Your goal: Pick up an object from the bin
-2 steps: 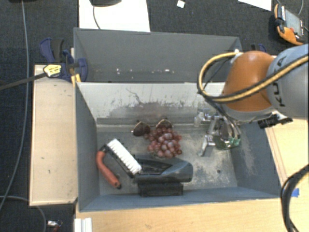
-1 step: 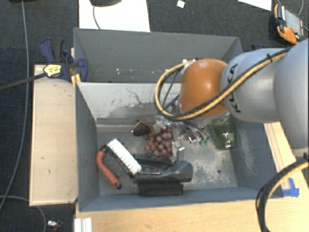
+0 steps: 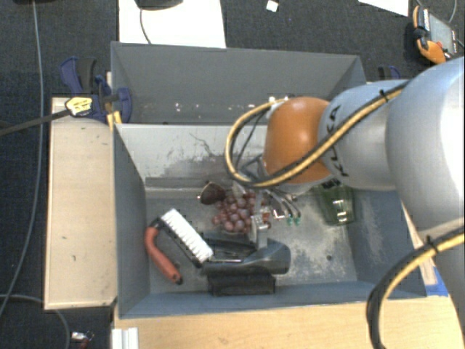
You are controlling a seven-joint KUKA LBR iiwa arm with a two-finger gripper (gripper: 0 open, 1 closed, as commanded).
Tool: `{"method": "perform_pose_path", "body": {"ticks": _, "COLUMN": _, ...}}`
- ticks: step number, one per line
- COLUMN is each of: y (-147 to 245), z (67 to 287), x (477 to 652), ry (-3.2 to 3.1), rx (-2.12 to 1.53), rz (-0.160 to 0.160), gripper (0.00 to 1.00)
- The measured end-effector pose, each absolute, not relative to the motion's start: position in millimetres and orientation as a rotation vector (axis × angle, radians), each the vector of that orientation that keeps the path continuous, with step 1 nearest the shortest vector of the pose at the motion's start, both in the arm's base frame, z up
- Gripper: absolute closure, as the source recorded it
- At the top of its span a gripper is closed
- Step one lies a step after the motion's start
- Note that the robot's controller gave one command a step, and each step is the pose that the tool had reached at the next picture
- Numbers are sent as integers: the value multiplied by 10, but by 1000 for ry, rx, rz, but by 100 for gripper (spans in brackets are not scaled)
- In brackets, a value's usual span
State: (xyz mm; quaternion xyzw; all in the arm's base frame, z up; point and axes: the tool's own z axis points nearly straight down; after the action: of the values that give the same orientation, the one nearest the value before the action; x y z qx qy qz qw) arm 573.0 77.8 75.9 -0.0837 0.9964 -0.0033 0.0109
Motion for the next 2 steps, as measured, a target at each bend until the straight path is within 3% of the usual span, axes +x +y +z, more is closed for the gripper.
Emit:
{"method": "perform_pose_path", "body": {"ticks": 1, "y": 551, "z": 809, "x": 5413, "ry": 2912, "rx": -979, "rz": -15, "gripper": 100}}
{"method": "perform_pose_path", "body": {"ticks": 2, "y": 550, "z": 808, "x": 5413, "ry": 2912, "rx": -978, "rz": -14, "gripper": 100}}
